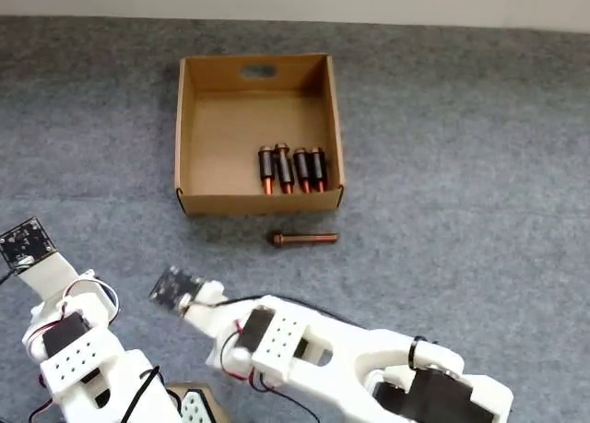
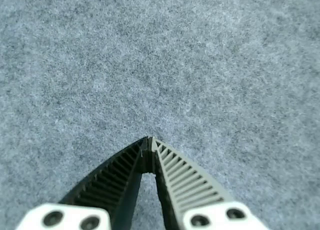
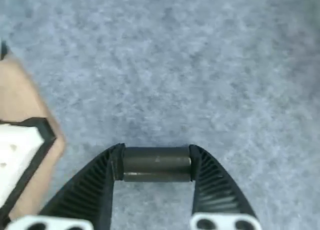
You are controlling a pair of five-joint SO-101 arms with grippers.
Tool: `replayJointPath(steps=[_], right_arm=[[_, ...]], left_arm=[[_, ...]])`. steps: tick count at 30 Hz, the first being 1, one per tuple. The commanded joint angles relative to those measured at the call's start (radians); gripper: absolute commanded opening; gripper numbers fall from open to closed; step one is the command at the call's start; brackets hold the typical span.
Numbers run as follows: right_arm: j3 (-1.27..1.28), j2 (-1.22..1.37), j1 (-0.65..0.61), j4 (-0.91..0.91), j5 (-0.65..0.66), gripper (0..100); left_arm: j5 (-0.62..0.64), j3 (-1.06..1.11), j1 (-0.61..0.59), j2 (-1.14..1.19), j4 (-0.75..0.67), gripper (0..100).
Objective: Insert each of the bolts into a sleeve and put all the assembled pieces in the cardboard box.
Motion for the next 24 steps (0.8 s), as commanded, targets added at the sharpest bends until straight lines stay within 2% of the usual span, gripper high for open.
replayJointPath(steps=[1,8,13,17,24], right_arm=[[-0.030,-0.010,0.090,0.007,0.008,12.5],[-0.074,-0.010,0.259,0.064,0.005,12.5],[-0.107,-0.044,0.392,0.117,-0.130,12.7],[-0.097,-0.116,0.486,0.142,-0.176,12.8],[-0.071,-0.199,0.524,0.251,-0.226,12.8]], left_arm=[[0.005,-0.045,-0.008,-0.001,-0.009,2],[0.005,-0.045,-0.008,-0.001,-0.009,2],[0.005,-0.045,-0.007,-0.001,-0.009,2],[0.005,-0.045,-0.007,-0.001,-0.009,2],[0.005,-0.045,-0.007,-0.001,-0.009,2]])
